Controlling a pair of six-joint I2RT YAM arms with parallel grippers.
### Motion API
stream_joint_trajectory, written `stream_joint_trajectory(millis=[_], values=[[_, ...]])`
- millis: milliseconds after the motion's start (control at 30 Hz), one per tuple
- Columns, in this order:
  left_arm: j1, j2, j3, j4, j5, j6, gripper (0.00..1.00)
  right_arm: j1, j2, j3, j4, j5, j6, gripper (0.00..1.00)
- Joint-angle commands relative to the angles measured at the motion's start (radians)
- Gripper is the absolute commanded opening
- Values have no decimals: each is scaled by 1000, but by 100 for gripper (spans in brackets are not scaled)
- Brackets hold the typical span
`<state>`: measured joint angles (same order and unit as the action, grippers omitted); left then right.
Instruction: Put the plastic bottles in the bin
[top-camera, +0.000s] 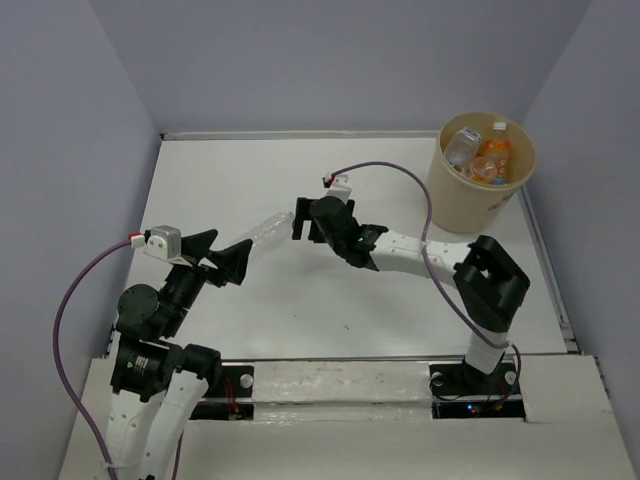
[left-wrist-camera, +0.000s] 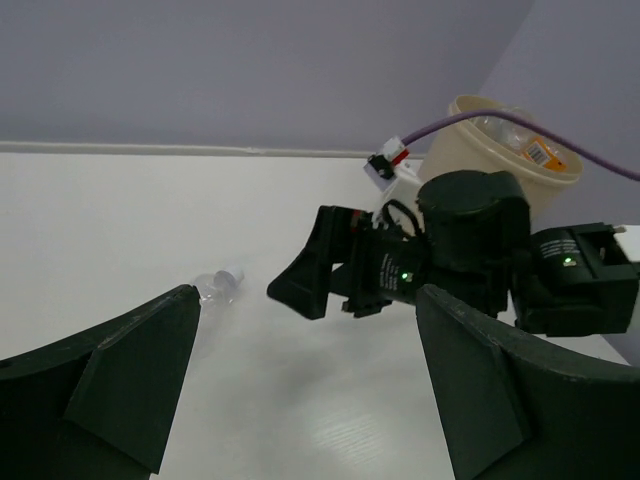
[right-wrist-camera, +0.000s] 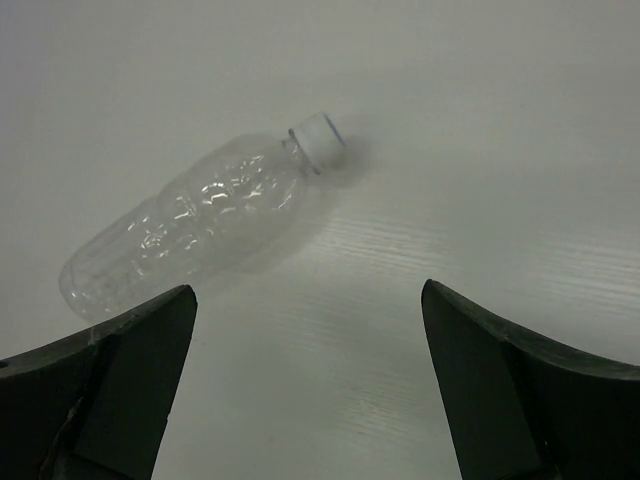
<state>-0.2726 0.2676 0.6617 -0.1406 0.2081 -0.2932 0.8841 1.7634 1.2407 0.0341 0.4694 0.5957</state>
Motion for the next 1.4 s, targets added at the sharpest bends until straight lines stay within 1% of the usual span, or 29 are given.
stream_joint_trajectory(millis=[0, 33, 100, 133, 200, 300, 467, 533, 633, 767, 833, 867, 933, 967, 1000, 1100, 1133, 1267, 1300, 1333, 1367], values=[[10, 30, -5, 24, 4, -3, 99, 23, 105, 114, 93, -31, 245, 100], [10, 32, -5, 26, 7, -3, 99, 23, 146, 124, 90, -29, 269, 99], [12, 33, -7, 26, 10, -3, 99, 23, 174, 154, 86, -29, 315, 99], [13, 30, -5, 27, 14, -1, 99, 23, 239, 217, 67, -22, 335, 100], [13, 28, -5, 29, 20, -1, 99, 23, 258, 238, 58, -17, 348, 100], [13, 27, -5, 29, 25, 0, 99, 23, 335, 304, 37, -6, 377, 100], [13, 22, -7, 30, 28, 0, 99, 23, 456, 439, -42, 20, 386, 100], [13, 22, -7, 30, 30, 3, 99, 23, 479, 457, -94, 31, 401, 100], [13, 16, -5, 30, 33, 3, 99, 23, 508, 480, -106, 35, 406, 100], [13, 13, -5, 30, 33, 2, 99, 23, 567, 562, -149, 22, 372, 100], [13, 13, -7, 32, 31, 2, 99, 23, 584, 575, -154, 14, 365, 96], [13, 13, -7, 30, 30, 3, 99, 23, 585, 572, -155, 17, 363, 89], [13, 13, -5, 30, 30, 3, 99, 23, 571, 557, -155, 24, 360, 79], [13, 15, -7, 32, 30, 2, 99, 23, 559, 527, -155, 31, 358, 75], [13, 13, -7, 30, 30, 2, 99, 23, 547, 510, -155, 38, 355, 67], [13, 13, -7, 30, 33, 3, 99, 13, 461, 445, -145, 70, 319, 53], [13, 13, -5, 32, 33, 3, 99, 13, 461, 430, -142, 78, 305, 52], [13, 7, -5, 30, 31, 3, 99, -19, 308, 326, -100, 120, 205, 48], [13, 5, -7, 30, 33, 3, 99, -46, 222, 275, -76, 124, 163, 47], [13, 1, -7, 30, 31, 2, 99, -63, 175, 249, -62, 123, 135, 46], [12, -2, -7, 32, 33, 3, 99, -85, 72, 223, -53, 120, 77, 46]])
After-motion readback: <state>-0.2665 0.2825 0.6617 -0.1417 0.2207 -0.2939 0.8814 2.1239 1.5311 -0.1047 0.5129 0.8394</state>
